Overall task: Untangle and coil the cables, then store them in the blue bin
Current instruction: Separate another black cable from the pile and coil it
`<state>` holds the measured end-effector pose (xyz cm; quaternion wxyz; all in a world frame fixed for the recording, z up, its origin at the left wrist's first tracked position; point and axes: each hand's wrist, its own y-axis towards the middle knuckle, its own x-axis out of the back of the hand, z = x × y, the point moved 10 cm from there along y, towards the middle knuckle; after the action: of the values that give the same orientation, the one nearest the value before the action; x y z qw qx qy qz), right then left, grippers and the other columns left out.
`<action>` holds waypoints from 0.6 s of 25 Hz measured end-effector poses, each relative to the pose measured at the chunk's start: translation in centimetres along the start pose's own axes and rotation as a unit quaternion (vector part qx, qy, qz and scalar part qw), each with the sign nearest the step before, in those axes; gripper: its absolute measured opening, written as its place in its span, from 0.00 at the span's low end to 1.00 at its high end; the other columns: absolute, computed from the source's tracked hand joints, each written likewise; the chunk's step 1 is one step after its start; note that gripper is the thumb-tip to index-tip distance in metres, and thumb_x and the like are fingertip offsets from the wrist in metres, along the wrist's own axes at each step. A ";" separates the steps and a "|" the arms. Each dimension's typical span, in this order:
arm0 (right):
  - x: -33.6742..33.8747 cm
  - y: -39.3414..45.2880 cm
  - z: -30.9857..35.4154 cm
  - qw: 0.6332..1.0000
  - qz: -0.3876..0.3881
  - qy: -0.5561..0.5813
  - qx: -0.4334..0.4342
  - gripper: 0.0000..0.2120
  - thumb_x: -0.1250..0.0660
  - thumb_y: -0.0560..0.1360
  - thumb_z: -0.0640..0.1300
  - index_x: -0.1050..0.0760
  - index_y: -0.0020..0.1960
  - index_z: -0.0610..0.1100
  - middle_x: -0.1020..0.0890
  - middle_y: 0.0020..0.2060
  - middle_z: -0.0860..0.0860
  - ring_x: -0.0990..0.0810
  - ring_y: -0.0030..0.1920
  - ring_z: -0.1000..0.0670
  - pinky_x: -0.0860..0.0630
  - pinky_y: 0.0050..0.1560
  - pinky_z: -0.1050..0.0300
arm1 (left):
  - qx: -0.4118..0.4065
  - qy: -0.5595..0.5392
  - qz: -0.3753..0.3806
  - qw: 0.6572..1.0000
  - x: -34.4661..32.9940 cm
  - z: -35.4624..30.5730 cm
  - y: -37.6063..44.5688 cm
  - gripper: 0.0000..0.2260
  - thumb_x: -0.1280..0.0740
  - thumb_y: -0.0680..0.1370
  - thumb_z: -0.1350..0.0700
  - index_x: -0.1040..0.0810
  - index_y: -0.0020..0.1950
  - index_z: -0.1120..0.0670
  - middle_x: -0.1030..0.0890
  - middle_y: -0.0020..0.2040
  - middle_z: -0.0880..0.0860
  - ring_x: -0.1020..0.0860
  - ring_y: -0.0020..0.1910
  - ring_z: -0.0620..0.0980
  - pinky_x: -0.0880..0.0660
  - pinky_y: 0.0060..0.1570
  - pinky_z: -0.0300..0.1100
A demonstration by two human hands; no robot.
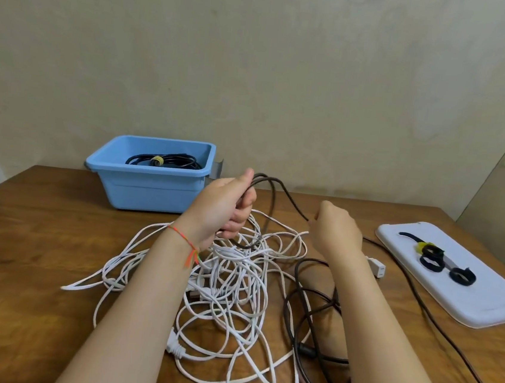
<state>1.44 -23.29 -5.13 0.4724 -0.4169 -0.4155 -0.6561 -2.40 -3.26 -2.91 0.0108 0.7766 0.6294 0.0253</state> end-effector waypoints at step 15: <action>1.5 -8.2 11.5 0.921 0.216 0.124 0.298 0.05 0.30 0.76 0.44 0.23 0.52 0.47 0.18 0.42 0.52 0.20 0.40 0.52 0.22 0.41 0.58 | -0.140 0.393 -0.101 0.903 -0.9 -2.6 -0.3 0.16 0.46 0.85 0.47 0.32 0.44 0.56 0.26 0.36 0.52 0.26 0.39 0.52 0.31 0.40 0.47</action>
<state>-5.00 -11.19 -1.39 0.7526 -0.2515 -0.4303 -0.4303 -2.99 -4.15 -0.32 -0.1264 0.6270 0.6474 0.4145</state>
